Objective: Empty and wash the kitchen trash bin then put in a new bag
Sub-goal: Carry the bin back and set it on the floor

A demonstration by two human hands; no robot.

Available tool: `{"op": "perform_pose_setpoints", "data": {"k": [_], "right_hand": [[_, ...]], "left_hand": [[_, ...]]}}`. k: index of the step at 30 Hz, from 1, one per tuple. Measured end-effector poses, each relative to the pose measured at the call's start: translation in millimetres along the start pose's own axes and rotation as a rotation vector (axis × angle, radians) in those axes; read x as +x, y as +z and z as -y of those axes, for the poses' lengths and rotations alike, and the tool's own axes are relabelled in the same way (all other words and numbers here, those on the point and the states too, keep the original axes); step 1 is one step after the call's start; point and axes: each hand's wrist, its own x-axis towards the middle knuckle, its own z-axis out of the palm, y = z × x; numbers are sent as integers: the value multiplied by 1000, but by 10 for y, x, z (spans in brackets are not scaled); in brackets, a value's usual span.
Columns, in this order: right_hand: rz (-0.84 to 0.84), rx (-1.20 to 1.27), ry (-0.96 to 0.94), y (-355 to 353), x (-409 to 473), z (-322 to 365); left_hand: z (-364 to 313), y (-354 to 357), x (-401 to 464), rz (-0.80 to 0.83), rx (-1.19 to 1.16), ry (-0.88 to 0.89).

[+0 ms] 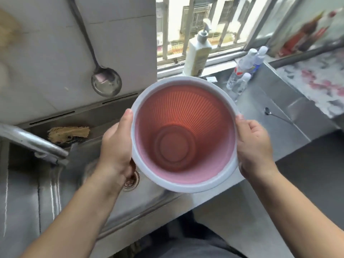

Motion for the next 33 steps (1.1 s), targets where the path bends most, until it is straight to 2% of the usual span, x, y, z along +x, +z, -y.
{"op": "perform_pose_setpoints", "data": {"k": [3, 8, 14, 25, 29, 33], "right_hand": [[-145, -45, 10, -410, -169, -50], [-338, 12, 42, -1185, -470, -259], [-517, 51, 160, -2230, -1012, -815], [-725, 20, 464, -3911, -2146, -2493], [-808, 28, 589, -4465, -2530, -2913], [-896, 32, 638, -4875, -2704, -3154]], "left_hand": [[50, 292, -120, 129, 42, -21], [239, 868, -487, 329, 69, -79], [735, 1582, -1131, 553, 277, -129], [2365, 2443, -2687, 710, 734, -329], [2870, 2824, -3232, 773, 784, -390], [3213, 3226, -3592, 851, 862, -410]]}}
